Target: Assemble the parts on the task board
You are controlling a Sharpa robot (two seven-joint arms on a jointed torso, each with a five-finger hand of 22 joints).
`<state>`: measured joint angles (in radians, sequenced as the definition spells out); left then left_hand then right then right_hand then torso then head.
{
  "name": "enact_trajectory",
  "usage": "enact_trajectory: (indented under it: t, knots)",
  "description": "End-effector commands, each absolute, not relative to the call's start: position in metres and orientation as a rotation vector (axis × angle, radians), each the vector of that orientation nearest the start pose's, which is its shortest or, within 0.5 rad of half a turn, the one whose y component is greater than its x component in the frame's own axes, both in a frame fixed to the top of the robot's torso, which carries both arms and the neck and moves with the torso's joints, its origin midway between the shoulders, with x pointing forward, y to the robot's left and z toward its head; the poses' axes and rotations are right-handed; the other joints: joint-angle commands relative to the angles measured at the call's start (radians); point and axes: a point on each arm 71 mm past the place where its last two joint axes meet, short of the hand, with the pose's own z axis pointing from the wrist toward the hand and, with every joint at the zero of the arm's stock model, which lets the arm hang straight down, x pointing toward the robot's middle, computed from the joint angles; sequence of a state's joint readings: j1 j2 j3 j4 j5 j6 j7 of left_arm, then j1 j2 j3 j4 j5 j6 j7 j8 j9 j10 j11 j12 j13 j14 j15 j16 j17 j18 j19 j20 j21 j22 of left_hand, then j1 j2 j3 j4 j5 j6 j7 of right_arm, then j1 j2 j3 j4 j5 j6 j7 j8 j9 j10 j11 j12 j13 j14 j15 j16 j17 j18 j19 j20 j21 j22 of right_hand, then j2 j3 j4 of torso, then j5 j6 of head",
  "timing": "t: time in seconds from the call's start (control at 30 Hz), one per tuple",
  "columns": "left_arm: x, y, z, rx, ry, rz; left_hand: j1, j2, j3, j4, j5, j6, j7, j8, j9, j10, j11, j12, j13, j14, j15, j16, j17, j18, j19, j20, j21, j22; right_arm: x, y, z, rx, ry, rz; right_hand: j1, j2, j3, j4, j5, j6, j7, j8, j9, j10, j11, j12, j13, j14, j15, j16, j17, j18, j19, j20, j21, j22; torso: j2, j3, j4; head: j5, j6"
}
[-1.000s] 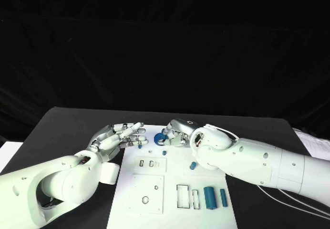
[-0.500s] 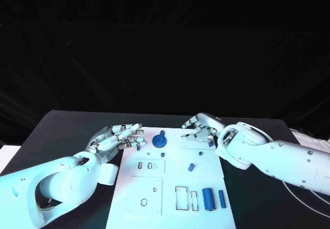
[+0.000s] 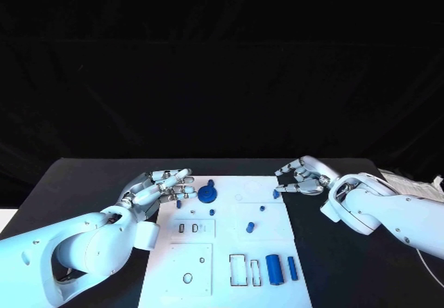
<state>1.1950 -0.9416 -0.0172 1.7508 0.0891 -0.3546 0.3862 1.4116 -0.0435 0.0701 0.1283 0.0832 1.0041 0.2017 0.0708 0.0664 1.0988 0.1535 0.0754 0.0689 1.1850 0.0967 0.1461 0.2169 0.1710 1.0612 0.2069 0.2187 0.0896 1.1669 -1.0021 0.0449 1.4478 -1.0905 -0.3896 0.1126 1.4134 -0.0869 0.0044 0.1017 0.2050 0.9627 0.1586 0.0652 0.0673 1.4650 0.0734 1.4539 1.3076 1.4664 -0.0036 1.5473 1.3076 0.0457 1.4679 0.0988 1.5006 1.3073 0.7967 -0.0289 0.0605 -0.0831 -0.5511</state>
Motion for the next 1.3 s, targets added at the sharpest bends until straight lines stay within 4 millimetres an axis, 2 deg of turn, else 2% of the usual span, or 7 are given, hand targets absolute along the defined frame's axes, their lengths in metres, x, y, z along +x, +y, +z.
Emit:
enact_trajectory:
  t: [0.03,0.4,0.53,0.67,0.9,1.3]
  knots:
    - [0.448,0.192,-0.157,-1.201,1.429,-1.682,0.003,0.006,0.000,-0.004,-0.004,-0.004,0.006,-0.006,-0.001,-0.004,-0.001,-0.003,-0.001,0.008,0.002,-0.003,0.001,0.011,0.007,0.000,-0.006,-0.001,0.495,-0.310,-0.168,0.232,1.547,0.789,0.013,0.000,0.002,-0.007,-0.003,-0.006,0.000,0.000,0.001,0.037,-0.003,-0.005,0.179,0.091,-0.001,-0.002,0.206,-0.009,0.021,0.001,-0.006,0.096,0.002,0.0096,-0.0057,0.002,-0.001]
    - [0.451,0.191,-0.158,-1.202,1.429,-1.680,0.003,0.006,0.000,-0.004,-0.004,-0.004,0.006,-0.006,-0.001,-0.004,-0.001,-0.003,-0.001,0.008,0.002,-0.003,0.001,0.011,0.007,0.000,-0.006,-0.001,0.494,-0.317,-0.182,0.255,1.565,0.768,0.015,0.007,0.002,-0.010,0.004,-0.004,0.000,0.001,0.001,0.040,-0.003,-0.001,0.182,0.092,-0.001,-0.001,0.210,-0.009,0.022,0.001,-0.005,0.098,0.005,0.0150,0.0003,0.005,-0.004]
    - [0.451,0.190,-0.159,-1.203,1.430,-1.679,0.003,0.006,0.000,-0.004,-0.004,-0.004,0.006,-0.006,-0.001,-0.004,-0.001,-0.003,0.000,0.008,0.002,-0.003,0.002,0.011,0.007,0.000,-0.007,-0.001,0.495,-0.315,-0.185,0.251,1.569,0.763,0.018,0.012,0.004,-0.013,0.004,-0.001,-0.001,0.003,0.002,0.041,-0.004,0.000,0.182,0.092,-0.001,0.000,0.211,-0.010,0.023,0.001,-0.004,0.100,0.005,0.0143,0.0013,0.003,-0.005]
    - [0.451,0.190,-0.159,-1.204,1.430,-1.678,0.003,0.007,0.000,-0.004,-0.004,-0.004,0.005,-0.006,-0.001,-0.004,-0.001,-0.003,0.000,0.008,0.002,-0.004,0.002,0.011,0.007,0.000,-0.007,-0.001,0.497,-0.312,-0.188,0.234,1.572,0.756,0.029,0.030,0.012,-0.025,-0.016,0.008,-0.002,0.005,0.003,0.042,-0.005,0.002,0.184,0.093,-0.002,0.000,0.212,-0.010,0.024,0.000,-0.003,0.101,0.005,0.0138,-0.0004,0.005,-0.007]
    - [0.451,0.190,-0.159,-1.203,1.431,-1.679,0.003,0.007,0.000,-0.004,-0.004,-0.004,0.005,-0.006,-0.001,-0.004,-0.001,-0.003,0.000,0.008,0.002,-0.004,0.002,0.011,0.007,0.000,-0.007,-0.001,0.499,-0.307,-0.192,0.226,1.582,0.753,0.040,0.052,0.030,-0.042,-0.045,0.028,-0.004,0.010,0.004,0.046,-0.007,0.007,0.187,0.094,-0.004,0.002,0.215,-0.011,0.026,-0.002,-0.002,0.104,0.004,0.0128,0.0009,0.003,-0.013]
    - [0.451,0.190,-0.159,-1.204,1.431,-1.677,0.003,0.007,0.000,-0.005,-0.004,-0.005,0.006,-0.006,-0.001,-0.004,-0.001,-0.004,0.000,0.008,0.002,-0.005,0.002,0.011,0.007,0.000,-0.007,-0.002,0.500,-0.300,-0.200,0.219,1.617,0.759,0.041,0.062,0.045,-0.056,-0.052,0.062,-0.012,0.018,0.007,0.050,-0.014,0.014,0.192,0.094,-0.009,0.003,0.219,-0.011,0.027,-0.006,-0.001,0.107,0.003,0.0128,-0.0010,0.007,-0.019]
